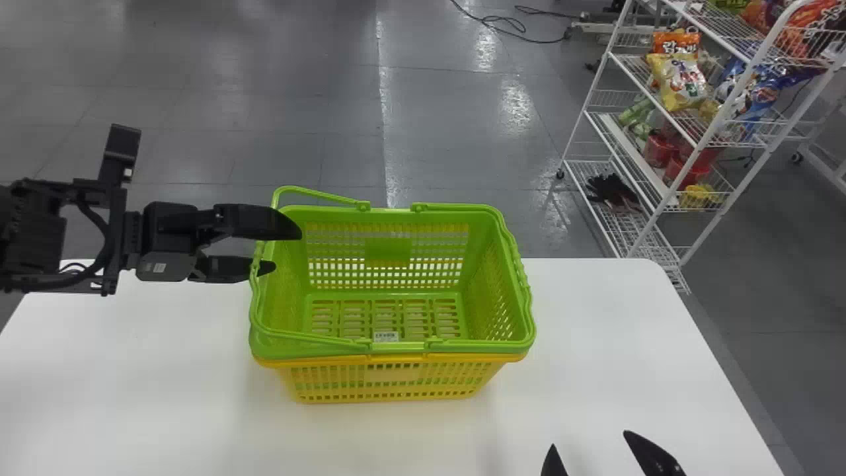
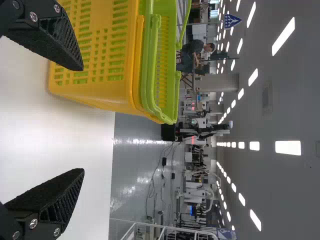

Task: Grasp handle with right gripper to insert into left gripper then lift and swing left to center

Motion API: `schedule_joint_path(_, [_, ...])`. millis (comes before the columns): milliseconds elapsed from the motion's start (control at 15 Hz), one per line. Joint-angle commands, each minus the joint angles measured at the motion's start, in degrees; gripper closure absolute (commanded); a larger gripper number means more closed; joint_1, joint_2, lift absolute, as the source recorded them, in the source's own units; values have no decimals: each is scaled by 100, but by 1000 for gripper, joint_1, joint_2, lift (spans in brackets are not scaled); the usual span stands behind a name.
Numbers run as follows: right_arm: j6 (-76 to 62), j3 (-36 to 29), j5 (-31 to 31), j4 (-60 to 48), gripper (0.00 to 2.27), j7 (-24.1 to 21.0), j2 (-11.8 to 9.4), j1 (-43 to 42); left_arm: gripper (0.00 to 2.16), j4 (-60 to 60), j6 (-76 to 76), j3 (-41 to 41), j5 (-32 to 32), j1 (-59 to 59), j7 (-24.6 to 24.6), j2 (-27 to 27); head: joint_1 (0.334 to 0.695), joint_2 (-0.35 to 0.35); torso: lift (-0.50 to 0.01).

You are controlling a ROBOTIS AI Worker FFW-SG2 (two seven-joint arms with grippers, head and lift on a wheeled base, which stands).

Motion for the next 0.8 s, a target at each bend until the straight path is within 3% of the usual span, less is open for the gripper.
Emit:
schedule_joint_path(0, [585,-172,-13,-493,76,0,0,-126,53,-174,72,-42,88,-45,35,-25,695,-161,-93])
schedule_joint_path(200, [1376,-286,22,-950,97,0,-9,-425,56,-245,143,-113,246,-133,106,-51,695,-189,-93])
schedule_joint_path(467, [2238,-321,338,-1099,610,-79,-44,-882,60,-412,248,-192,501,-230,202,-183,695,-210,-93])
schedule_joint_path(600, [2554,-321,461,-1055,1099,-167,-88,-1110,60,-412,283,-201,615,-274,211,-244,695,-230,-93])
schedule_joint_path(667, [2695,-312,479,-1029,1538,-237,-123,-1233,60,-429,301,-209,633,-292,246,-271,695,-234,-93])
schedule_joint_path(733, [2888,-312,496,-1029,1811,-272,-150,-1348,60,-447,301,-218,642,-309,264,-297,695,-240,-93])
